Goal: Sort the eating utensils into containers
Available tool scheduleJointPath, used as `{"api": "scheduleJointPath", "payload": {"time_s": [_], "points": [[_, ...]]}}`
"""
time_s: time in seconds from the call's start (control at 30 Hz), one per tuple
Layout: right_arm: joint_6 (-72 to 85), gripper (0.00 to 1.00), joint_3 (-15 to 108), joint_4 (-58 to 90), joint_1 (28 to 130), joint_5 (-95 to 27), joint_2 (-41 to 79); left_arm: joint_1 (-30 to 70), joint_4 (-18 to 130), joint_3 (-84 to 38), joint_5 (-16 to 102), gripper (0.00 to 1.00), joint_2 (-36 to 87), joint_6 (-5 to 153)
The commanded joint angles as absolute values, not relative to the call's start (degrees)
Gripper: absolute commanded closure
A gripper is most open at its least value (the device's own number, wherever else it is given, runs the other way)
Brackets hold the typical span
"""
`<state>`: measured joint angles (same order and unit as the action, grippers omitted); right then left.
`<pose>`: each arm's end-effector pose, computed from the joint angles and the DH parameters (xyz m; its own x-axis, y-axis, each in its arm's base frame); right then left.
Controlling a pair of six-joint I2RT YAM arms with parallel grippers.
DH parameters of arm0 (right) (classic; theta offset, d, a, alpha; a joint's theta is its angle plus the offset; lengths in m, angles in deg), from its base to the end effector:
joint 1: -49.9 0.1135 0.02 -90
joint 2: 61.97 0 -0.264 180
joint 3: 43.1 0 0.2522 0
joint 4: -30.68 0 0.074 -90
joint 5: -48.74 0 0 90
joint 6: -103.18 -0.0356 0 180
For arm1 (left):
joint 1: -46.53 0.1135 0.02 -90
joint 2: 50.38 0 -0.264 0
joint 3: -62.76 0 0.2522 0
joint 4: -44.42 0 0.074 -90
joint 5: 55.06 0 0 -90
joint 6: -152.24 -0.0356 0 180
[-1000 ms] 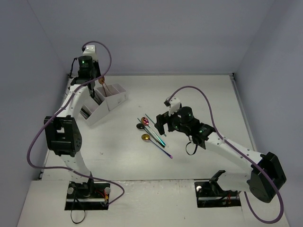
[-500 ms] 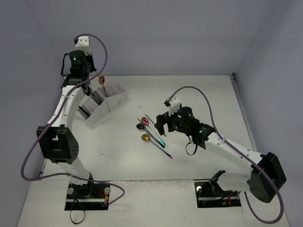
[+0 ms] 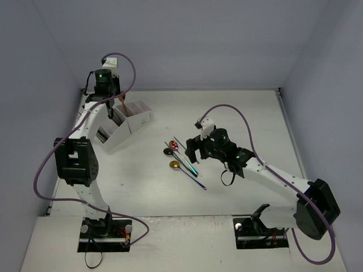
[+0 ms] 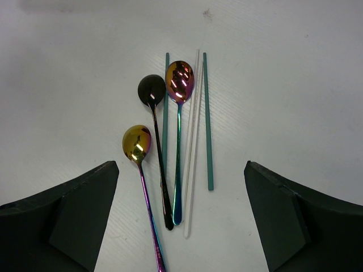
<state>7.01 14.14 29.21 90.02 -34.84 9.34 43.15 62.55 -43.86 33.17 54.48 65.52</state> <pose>0.2157 0.1870 0.2730 -0.2814 -0.0974 -0.9546 -0.6965 0.7050 0.1333 0.4442 -0.0251 0.3455 -0.2826 -0.0406 -0.9584 0.0132 0.9988 -0.0462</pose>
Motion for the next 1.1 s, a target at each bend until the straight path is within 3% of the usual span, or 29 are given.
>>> {"api": "scheduleJointPath", "payload": {"time_s": [0.0,0.27,0.53,0.7,0.9,1.07], "points": [[6.8,0.10,15.5,29.1,90.1,-36.0,11.6,42.6,59.7,-43.2,33.6,0.96,52.1,66.2],[6.7,0.11,17.4,26.2,90.4,-35.6,15.0,42.6,60.0,-39.1,34.1,0.61,47.4,68.1],[8.5,0.18,21.0,21.3,92.2,-34.5,18.5,41.2,63.6,-34.5,34.9,0.36,33.6,73.2],[10.1,0.30,23.8,17.4,94.7,-35.1,22.9,38.4,69.8,-29.0,37.2,0.32,23.6,76.0],[10.3,0.54,24.7,14.8,99.4,-37.1,25.8,34.9,72.7,-13.5,41.3,0.31,8.6,80.6],[9.7,0.60,25.1,13.9,102.4,-39.7,28.3,32.6,75.1,-3.5,42.0,0.31,0.3,81.9]]}}
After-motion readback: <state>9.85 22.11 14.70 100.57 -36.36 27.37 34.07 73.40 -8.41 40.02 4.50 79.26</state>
